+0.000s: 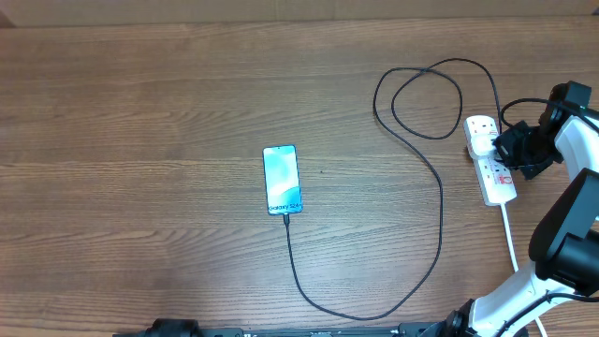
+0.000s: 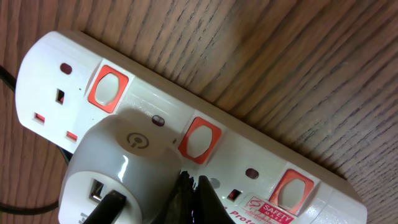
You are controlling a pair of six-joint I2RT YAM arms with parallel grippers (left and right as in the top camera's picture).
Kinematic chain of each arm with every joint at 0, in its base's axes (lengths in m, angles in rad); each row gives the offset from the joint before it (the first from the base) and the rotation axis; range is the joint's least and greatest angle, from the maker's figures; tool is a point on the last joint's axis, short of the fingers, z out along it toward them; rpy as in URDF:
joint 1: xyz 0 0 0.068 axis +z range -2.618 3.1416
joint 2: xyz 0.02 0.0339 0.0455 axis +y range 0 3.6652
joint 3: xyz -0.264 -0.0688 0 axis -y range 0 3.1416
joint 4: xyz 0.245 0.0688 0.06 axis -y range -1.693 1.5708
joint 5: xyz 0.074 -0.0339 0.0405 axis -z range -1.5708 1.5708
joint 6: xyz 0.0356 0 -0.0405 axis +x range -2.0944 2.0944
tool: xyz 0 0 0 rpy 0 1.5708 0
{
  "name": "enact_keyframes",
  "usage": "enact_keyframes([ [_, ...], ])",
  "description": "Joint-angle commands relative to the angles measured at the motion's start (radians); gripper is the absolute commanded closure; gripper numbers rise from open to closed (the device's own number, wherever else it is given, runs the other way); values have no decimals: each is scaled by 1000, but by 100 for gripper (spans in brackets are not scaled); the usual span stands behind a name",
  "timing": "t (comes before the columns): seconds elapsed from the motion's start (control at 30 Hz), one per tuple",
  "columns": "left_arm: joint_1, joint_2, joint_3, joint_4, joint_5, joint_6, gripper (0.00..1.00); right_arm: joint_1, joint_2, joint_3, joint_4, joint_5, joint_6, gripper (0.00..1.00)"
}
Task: Plug charger to phone and switch on socket
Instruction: 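Press the orange switch beside the charger on the power strip with the right gripper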
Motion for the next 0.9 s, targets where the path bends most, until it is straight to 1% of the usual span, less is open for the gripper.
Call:
enact_keyframes([
  [0.0, 6, -5, 0, -2, -13, -20, 0, 5, -3, 42, 26, -5, -9, 96],
  [0.37, 6, -5, 0, -3, -13, -20, 0, 5, 52, 42, 50, -12, -8, 96],
  [0.87, 6, -5, 0, -7, -13, -20, 0, 5, 56, 42, 70, -82, -29, 96],
])
